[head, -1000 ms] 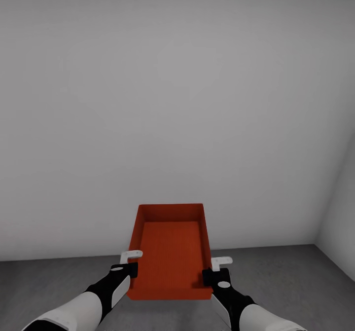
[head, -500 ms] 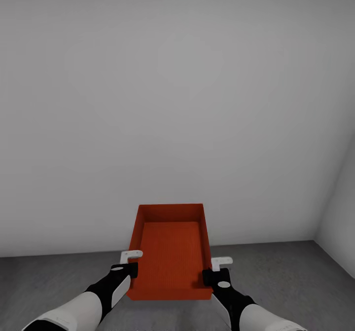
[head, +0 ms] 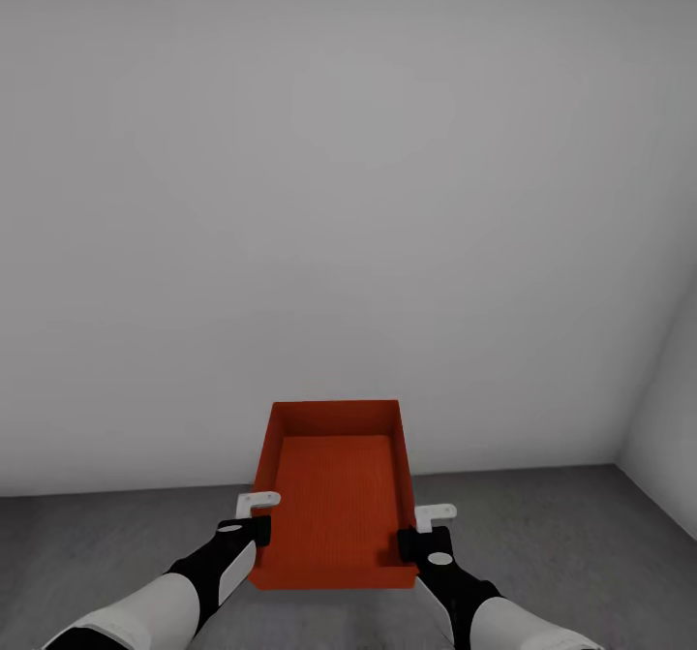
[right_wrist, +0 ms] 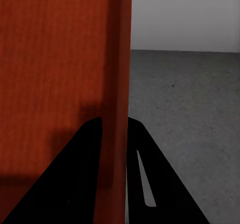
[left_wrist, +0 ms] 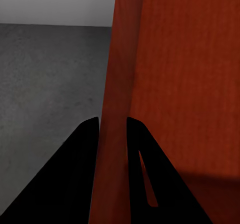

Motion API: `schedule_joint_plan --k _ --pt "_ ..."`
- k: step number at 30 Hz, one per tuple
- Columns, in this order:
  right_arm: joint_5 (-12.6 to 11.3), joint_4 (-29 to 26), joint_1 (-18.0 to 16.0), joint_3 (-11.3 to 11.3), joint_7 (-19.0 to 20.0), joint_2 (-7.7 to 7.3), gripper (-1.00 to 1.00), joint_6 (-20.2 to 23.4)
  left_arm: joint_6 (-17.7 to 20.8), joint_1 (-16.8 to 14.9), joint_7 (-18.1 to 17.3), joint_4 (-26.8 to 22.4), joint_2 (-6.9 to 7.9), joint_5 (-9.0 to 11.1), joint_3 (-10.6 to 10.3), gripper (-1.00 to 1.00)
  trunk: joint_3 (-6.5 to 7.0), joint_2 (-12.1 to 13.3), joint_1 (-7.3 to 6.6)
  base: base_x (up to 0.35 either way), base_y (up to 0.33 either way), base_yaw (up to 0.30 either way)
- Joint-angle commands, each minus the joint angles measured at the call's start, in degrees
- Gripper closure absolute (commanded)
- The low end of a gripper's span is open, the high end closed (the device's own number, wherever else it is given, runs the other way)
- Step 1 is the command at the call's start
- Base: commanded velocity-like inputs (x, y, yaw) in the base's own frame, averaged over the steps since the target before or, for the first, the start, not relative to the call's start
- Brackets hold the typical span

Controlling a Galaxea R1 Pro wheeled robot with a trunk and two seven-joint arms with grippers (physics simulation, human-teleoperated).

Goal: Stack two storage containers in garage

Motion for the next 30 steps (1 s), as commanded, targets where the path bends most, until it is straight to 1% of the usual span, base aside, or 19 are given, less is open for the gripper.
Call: schedule_joint_plan --k 1,30 --pt "-0.60 0.10 0.04 -0.83 -0.07 -0.01 1.00 -0.04 -2.63 -0.07 0.61 -0.31 0.42 -0.54 3.97 1.00 -0.30 -0.47 0.24 0.000 0.000 0.000" --pt "-0.60 0.10 0.04 -0.83 -0.08 -0.01 1.00 -0.22 -2.36 -0.07 0.81 -0.32 0.37 -0.53 3.95 1.00 -8.16 -12.10 6.61 0.000 0.000 0.000"
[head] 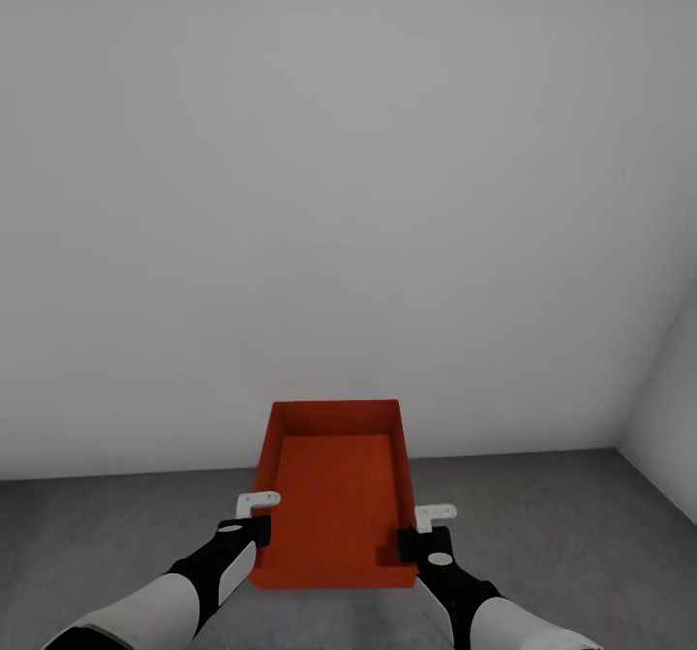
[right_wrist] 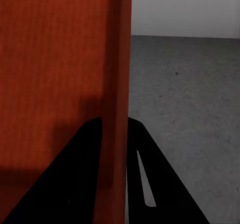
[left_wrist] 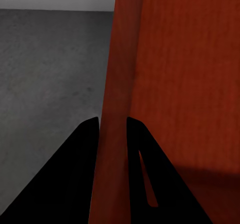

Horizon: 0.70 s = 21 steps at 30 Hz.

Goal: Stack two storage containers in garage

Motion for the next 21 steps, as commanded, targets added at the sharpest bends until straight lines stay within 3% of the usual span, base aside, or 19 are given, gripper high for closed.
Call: schedule_joint_plan --k 1,21 --pt "-0.54 0.08 0.00 -0.89 -0.03 0.00 1.00 -0.05 -2.21 -0.10 0.70 -0.30 0.37 -0.77 4.28 1.00 -0.38 -0.51 0.24 0.000 0.000 0.000" --pt "-0.54 0.08 0.00 -0.87 0.18 0.00 1.00 -0.28 -1.96 -0.10 0.71 -0.38 0.37 -0.77 4.28 1.00 -5.81 -8.53 4.63 0.000 0.000 0.000"
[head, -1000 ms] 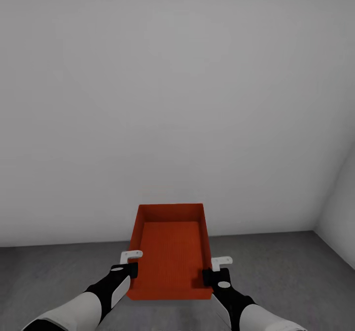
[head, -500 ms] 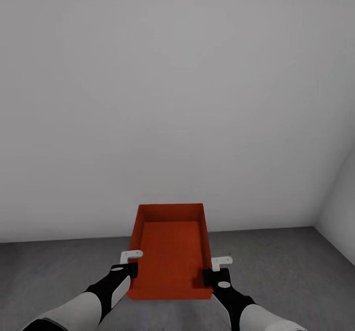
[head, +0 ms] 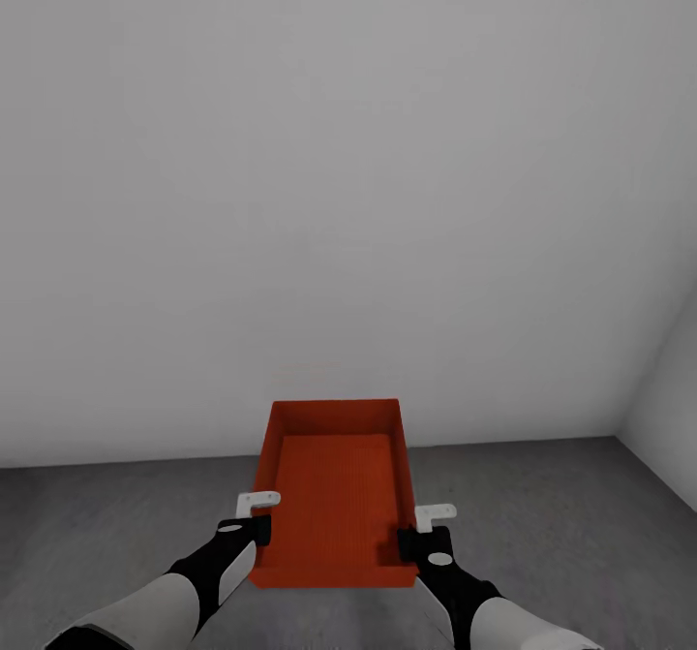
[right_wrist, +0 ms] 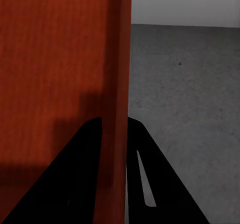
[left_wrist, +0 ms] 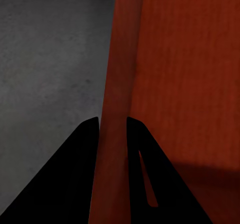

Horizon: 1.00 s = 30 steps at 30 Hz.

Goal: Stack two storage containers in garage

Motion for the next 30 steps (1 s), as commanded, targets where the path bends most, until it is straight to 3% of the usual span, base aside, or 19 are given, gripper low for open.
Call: schedule_joint_plan --k 1,30 --pt "-0.53 0.08 0.00 -0.95 0.32 -0.01 1.00 -0.09 -1.81 -0.09 0.71 -0.30 0.35 -0.81 4.40 1.00 -0.36 -0.49 0.23 0.000 0.000 0.000" --pt "-0.53 0.08 0.00 -0.94 0.35 -0.01 1.00 -0.19 -1.83 -0.09 0.73 -0.30 0.35 -0.81 4.40 1.00 -8.25 -12.12 6.60 0.000 0.000 0.000"
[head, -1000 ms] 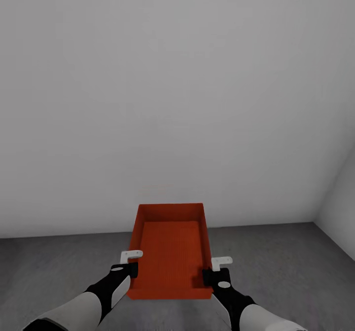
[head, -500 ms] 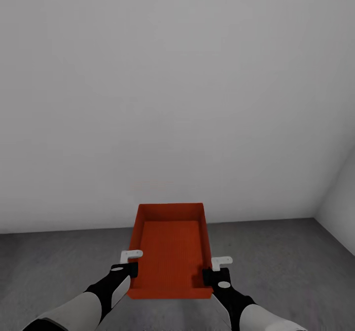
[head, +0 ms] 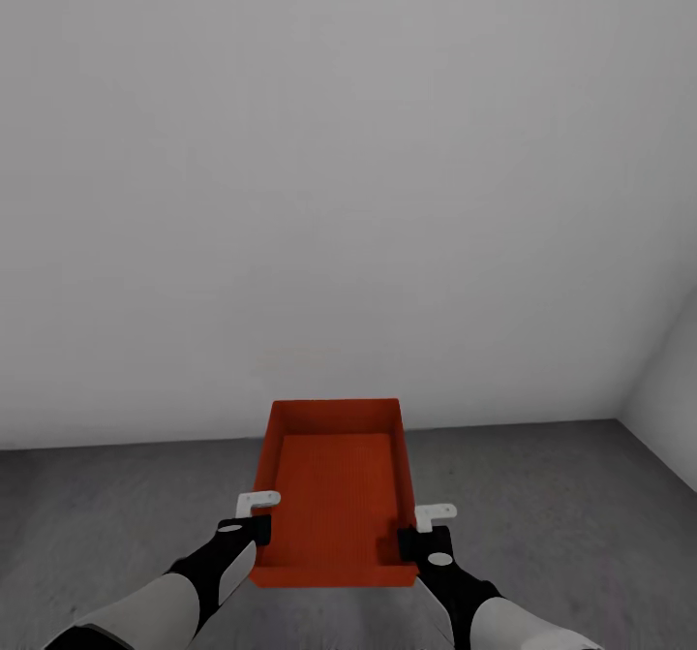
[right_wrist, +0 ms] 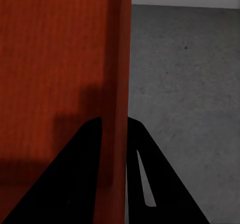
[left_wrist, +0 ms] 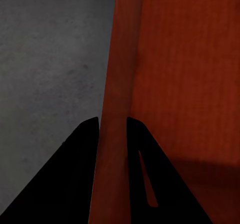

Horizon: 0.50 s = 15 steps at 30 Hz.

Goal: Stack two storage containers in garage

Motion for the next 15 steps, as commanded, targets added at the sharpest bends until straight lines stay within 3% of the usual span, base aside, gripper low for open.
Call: schedule_joint_plan --k 1,15 --pt "-0.50 0.07 0.01 -1.00 0.40 -0.01 1.00 -0.07 -1.73 -0.09 0.71 -0.29 0.35 -0.87 4.51 1.00 -0.35 -0.47 0.23 0.000 0.000 0.000" --pt "-0.50 0.07 0.01 -1.00 0.40 -0.06 1.00 -0.25 -1.68 -0.09 0.77 -0.29 0.35 -0.87 4.51 1.00 -4.15 -6.08 3.30 0.000 0.000 0.000"
